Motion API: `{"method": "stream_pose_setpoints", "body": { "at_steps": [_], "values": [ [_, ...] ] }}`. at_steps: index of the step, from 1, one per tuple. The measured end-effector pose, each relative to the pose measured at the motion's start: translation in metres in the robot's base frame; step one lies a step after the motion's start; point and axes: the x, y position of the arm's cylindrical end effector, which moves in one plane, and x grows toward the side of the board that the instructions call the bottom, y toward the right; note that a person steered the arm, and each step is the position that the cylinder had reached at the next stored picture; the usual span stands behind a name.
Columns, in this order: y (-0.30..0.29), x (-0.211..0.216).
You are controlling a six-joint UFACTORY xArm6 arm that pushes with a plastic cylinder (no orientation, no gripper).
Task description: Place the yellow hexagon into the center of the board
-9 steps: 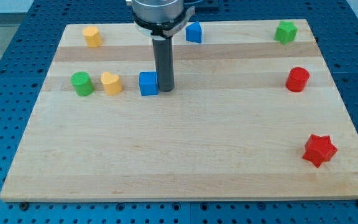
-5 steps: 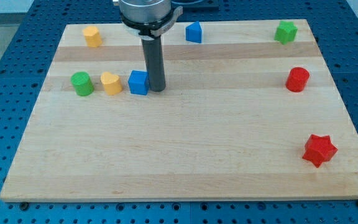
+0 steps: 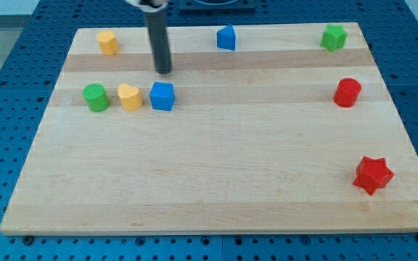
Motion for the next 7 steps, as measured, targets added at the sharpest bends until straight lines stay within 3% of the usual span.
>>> {"method": "stream_pose_setpoints", "body": {
  "at_steps": [3, 5, 7],
  "values": [
    [-0.139, -0.034],
    [-0.139, -0.107],
    [-0.116, -0.088]
  ]
}}
